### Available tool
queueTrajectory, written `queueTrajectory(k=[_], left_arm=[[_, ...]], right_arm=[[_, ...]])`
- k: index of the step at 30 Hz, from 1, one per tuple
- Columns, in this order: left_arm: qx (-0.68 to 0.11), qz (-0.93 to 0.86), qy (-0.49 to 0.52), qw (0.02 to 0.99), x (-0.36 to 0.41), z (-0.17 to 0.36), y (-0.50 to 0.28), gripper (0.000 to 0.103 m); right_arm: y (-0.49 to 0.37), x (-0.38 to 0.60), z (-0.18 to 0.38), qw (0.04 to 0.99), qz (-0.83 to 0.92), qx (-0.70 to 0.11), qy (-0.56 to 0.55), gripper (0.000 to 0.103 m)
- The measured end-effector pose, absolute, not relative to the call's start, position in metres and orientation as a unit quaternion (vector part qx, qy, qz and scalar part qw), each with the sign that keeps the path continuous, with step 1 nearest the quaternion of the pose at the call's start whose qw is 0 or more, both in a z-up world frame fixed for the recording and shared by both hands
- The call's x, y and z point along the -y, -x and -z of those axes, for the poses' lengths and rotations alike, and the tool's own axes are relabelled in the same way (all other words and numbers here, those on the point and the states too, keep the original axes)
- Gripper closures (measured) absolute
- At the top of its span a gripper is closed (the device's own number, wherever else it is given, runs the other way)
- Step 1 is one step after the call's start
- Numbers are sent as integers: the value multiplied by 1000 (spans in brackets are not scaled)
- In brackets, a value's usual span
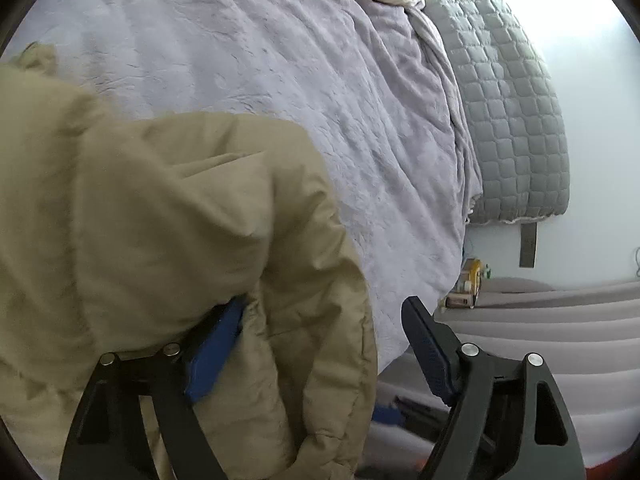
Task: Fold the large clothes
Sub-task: 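Lower the bundled coat onto the bed and open both tools, then grasp the folded coat edge with the right tool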
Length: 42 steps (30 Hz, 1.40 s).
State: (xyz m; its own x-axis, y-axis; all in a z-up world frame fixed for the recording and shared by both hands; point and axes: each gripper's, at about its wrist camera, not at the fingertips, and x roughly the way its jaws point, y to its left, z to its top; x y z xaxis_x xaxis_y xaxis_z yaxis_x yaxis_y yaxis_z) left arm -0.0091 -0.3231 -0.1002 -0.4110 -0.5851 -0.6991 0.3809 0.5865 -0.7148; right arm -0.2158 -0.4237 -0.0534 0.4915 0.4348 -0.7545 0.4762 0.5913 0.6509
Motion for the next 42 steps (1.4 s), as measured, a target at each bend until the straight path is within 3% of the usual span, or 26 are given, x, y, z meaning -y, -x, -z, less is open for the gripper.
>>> queueTrajectory(k=[10,13,19,27,33,39,40,41,42], left_arm=[[-715,484,72,500,354,89,5,22],[-676,496,51,543,347,56,4,22],[-575,432,10,695,271,0,-22,22],[-606,240,50,757,154,68,-78,22],[-614,235,77,749,145,100,-71,22],[-615,237,66,749,147,99,-66,21],[-615,236,65,749,149,98,-66,22],[-615,234,63,750,151,96,-66,22],[-615,232,60,751,153,95,-66,22]], right_arm=[[179,360,52,754,-58,-529,-386,26],[174,360,67,749,5,-552,-366,26],[188,394,94,706,46,-551,-443,26],[190,425,31,753,48,-509,-415,26],[174,448,-35,787,10,-466,-403,26],[119,405,17,721,-55,-562,-401,26],[114,398,28,712,-52,-579,-394,29],[113,394,35,710,-50,-588,-385,58],[113,387,43,711,-47,-599,-366,81]])
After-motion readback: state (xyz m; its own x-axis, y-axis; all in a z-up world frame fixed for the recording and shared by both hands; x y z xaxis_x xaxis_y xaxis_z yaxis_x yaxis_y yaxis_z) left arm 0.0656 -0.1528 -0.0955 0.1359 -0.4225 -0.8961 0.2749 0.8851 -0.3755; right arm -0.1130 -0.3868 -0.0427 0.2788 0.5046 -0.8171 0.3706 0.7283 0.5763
